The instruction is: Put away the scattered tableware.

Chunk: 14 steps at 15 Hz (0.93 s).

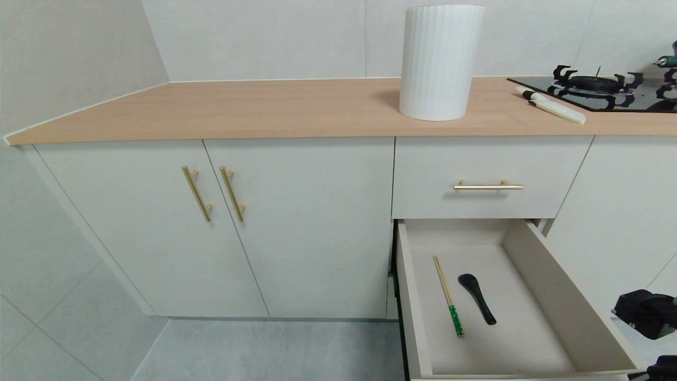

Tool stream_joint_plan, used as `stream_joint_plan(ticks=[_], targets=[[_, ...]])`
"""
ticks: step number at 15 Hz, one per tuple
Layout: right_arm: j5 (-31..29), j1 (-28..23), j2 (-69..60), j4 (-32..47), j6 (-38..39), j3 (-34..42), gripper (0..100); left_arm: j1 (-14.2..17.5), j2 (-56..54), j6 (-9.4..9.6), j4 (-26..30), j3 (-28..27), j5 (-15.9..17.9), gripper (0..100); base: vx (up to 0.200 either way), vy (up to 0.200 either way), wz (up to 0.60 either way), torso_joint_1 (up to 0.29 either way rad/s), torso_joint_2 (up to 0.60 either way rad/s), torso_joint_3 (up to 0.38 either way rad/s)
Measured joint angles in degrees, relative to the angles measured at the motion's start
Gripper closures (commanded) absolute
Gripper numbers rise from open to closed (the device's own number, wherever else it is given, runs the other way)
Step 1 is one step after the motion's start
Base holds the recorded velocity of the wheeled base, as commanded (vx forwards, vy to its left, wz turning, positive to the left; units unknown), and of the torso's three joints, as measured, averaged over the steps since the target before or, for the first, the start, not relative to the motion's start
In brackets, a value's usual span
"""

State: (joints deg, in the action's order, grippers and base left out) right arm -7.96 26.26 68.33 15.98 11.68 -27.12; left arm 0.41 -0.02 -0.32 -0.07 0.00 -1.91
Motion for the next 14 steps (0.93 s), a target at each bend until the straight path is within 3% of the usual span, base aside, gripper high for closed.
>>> stream_joint_plan(ticks=[9,14], targets=[[0.05,11.00,15.06,-0.66,14.43,-2.12,0,-0.01,0.00,0.05,0.00,0.00,0.00,0,0.000,0.000,0.00,0.000,0.00,0.000],[-2.63,11.95,21.49,-8.77,15.74,-3.61,0,-0.01,0.00,0.05,0.00,0.00,0.00,0,0.000,0.000,0.00,0.000,0.00,0.000]])
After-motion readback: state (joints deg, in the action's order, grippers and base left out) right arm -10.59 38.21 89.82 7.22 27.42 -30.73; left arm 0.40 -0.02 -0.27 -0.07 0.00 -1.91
